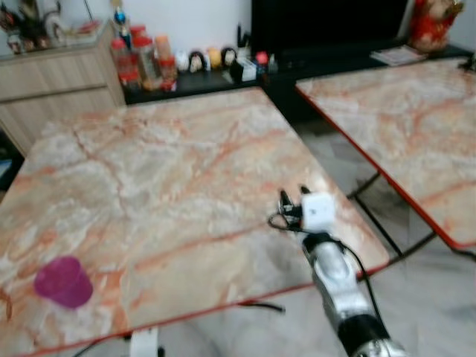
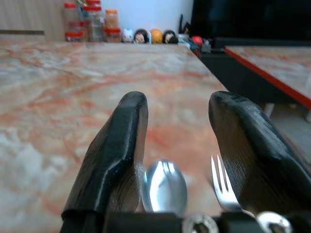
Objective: Setting the table
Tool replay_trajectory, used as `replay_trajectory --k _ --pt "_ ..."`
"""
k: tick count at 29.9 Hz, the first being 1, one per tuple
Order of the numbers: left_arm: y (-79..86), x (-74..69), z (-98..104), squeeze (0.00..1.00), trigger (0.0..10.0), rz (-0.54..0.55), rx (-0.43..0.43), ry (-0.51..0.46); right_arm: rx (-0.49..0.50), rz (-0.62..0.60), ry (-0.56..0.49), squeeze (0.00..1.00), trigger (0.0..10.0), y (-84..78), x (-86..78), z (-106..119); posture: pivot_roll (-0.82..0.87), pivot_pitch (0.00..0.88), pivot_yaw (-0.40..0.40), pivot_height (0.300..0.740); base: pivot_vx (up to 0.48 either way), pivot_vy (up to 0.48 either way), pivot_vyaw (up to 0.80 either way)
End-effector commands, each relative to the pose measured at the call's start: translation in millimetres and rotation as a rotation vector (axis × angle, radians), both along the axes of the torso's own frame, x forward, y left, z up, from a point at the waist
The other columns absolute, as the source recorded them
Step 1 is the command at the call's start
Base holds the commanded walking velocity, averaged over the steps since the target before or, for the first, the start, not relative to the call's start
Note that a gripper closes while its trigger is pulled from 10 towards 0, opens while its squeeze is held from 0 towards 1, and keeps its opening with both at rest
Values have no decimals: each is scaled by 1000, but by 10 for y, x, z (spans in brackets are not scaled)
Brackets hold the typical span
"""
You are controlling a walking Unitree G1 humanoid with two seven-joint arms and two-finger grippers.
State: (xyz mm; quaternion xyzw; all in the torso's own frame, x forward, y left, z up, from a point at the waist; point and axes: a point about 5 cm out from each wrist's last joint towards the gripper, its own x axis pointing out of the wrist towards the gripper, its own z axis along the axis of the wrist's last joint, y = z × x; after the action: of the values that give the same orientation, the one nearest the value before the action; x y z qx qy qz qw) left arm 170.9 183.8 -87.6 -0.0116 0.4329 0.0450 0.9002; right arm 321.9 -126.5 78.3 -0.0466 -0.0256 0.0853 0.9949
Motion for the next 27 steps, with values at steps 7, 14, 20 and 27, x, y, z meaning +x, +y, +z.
replay_trajectory --k 7,14,20,27 --pt "155 12 30 0 10000 31 36 -16 30 45 -18 0 10000 180 21 75 -21 0 19 740 39 0 0" --pt "168 21 36 0 10000 21 46 -17 25 40 -20 0 10000 168 27 85 -23 0 23 740 0 0 0" --pt "169 21 37 0 10000 26 47 -18 16 32 0 0 10000 139 2 48 -21 0 21 740 0 0 0" --pt "169 11 32 0 10000 29 45 -18 2 -47 58 0 10000 -38 -97 -86 -24 0 16 740 0 0 0"
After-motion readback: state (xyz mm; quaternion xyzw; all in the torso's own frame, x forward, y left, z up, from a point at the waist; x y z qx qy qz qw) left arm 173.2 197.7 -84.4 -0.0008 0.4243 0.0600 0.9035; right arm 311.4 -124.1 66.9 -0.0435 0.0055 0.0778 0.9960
